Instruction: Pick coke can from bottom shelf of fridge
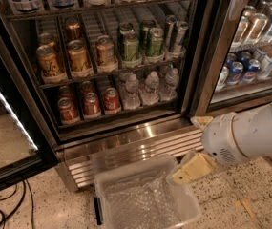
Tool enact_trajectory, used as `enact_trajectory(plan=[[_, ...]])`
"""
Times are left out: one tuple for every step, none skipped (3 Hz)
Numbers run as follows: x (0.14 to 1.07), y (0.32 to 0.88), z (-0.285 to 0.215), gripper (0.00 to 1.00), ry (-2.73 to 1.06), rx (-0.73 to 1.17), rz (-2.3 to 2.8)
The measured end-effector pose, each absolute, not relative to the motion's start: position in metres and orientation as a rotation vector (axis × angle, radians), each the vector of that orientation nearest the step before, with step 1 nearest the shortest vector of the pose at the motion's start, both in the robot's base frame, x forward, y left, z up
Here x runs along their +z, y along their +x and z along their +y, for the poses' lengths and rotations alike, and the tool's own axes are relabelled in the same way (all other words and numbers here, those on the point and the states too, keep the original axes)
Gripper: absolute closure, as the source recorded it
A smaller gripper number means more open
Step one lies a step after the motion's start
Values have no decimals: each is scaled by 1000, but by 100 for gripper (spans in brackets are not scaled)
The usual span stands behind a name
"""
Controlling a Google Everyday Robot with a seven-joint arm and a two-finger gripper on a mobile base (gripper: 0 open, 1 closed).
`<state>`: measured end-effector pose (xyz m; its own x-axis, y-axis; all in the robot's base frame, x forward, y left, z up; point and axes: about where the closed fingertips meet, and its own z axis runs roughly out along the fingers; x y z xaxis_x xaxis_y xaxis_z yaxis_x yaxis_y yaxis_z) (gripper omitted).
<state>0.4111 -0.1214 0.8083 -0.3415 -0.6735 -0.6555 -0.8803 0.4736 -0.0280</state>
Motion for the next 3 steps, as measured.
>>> enact_trajectory(plan=[[785, 428, -102, 0, -1218, 421, 2054], [783, 462, -96, 0, -1170, 367, 1921], [792, 489, -93, 0, -1136, 337, 1777]])
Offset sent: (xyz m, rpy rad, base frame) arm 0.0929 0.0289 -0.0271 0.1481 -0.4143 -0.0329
